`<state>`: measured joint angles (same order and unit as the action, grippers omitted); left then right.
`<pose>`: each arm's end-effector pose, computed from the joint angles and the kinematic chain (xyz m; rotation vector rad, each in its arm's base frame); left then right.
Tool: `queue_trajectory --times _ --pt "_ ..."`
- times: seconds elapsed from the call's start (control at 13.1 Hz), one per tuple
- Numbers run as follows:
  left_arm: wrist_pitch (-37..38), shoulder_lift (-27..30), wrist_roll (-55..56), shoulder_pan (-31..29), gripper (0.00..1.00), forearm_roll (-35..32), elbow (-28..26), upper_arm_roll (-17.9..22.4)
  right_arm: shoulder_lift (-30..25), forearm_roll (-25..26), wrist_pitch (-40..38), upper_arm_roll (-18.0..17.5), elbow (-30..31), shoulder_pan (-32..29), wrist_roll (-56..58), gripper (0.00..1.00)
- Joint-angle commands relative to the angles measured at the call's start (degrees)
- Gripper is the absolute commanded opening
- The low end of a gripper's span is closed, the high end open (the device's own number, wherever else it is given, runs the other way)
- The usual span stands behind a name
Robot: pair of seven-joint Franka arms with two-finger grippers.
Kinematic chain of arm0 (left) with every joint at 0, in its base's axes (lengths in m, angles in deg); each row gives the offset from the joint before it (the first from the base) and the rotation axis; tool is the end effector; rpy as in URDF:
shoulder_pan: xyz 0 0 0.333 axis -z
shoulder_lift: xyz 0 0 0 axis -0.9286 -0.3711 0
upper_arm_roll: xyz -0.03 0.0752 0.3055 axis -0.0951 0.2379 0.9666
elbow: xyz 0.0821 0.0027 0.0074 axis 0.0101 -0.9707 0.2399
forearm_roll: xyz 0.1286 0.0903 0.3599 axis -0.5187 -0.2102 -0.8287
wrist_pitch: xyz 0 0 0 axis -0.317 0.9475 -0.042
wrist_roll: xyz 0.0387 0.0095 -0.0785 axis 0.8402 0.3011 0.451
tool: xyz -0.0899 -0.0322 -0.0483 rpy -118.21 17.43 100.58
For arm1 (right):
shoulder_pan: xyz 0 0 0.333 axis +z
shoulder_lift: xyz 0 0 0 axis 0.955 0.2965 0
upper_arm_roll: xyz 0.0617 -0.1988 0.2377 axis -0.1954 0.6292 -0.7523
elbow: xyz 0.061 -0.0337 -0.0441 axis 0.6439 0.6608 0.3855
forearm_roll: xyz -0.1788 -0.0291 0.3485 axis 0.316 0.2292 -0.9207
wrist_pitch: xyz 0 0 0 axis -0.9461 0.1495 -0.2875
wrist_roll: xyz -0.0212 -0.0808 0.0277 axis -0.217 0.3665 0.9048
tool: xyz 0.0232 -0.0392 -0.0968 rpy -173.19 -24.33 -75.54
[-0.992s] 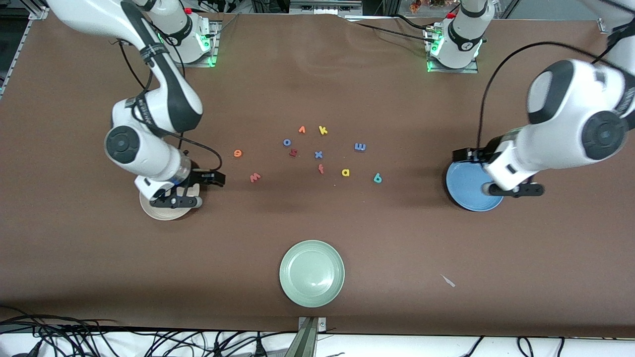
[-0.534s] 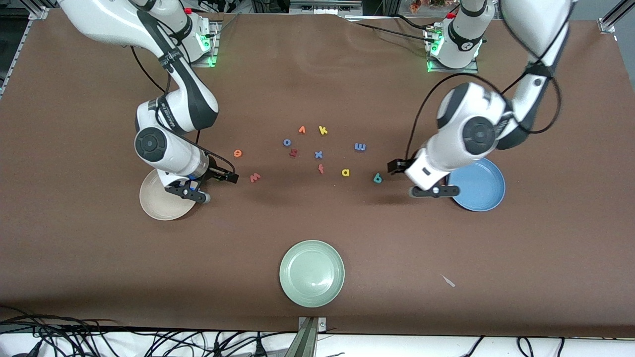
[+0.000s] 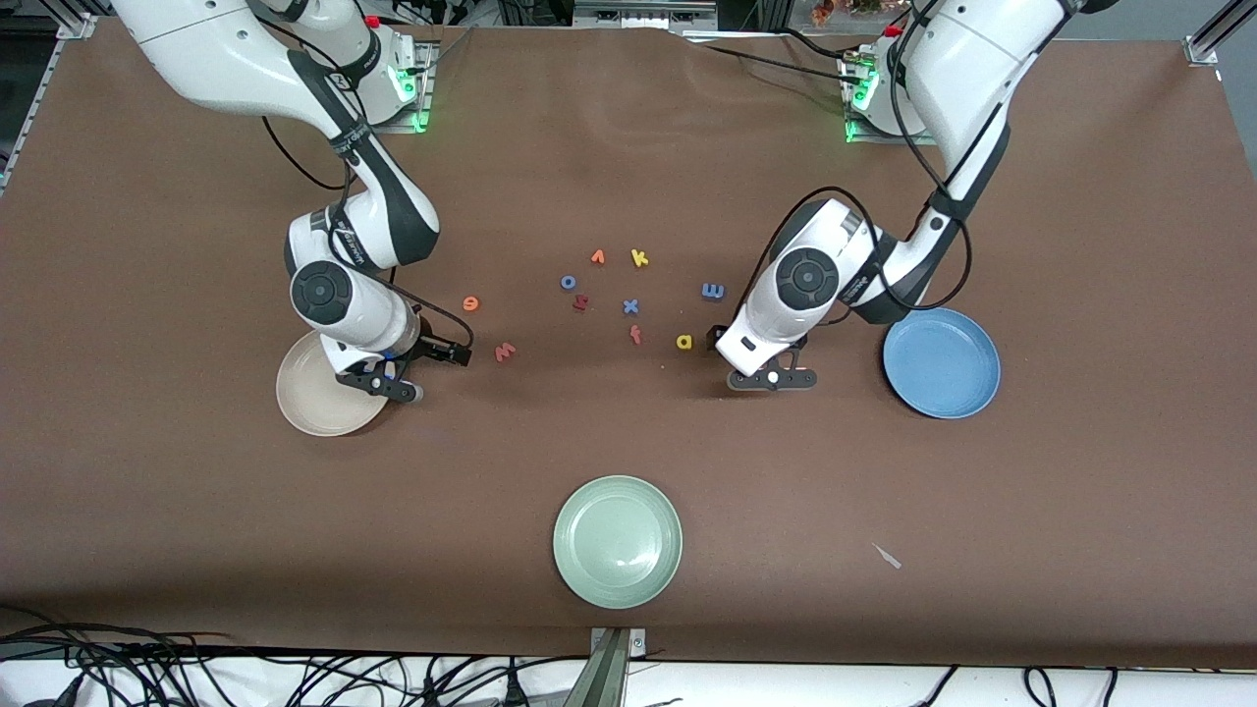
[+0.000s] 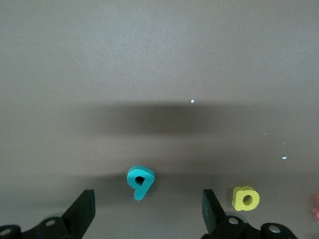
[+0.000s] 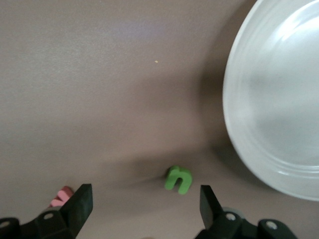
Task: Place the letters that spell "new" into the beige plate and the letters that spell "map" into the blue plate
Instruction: 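Grasp green letter with the right gripper while the left gripper grasps teal 9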
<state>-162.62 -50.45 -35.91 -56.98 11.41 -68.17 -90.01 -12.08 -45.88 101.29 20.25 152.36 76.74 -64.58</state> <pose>0.5508 -0.3225 0.2031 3.1050 0.0408 -0.1775 0.5715 0.1978 0.2105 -3.0917 0.3945 0.1592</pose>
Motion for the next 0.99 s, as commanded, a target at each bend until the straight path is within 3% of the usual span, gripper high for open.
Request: queue_trajectory --times 0.0,0.46,0.76,0.92 --pt "-0.8 -2.0 1.1 0.2 0.90 -4.2 0.8 0.2 0.3 2.0 4.1 0.5 2.6 -0.4 -0.6 0.94" --pt "-0.8 -3.6 1.1 0.2 0.67 -6.0 0.8 0.2 0.8 2.1 7.9 0.9 5.1 -0.4 -0.3 0.86" --pt "-0.3 -3.9 1.1 0.2 0.46 -6.0 0.8 0.2 0.9 2.1 9.4 1.0 6.1 -0.3 0.0 0.64" --pt "-0.1 -3.9 1.1 0.2 0.34 -6.0 0.6 0.2 0.8 2.1 9.4 1.0 6.2 -0.4 0.1 0.60"
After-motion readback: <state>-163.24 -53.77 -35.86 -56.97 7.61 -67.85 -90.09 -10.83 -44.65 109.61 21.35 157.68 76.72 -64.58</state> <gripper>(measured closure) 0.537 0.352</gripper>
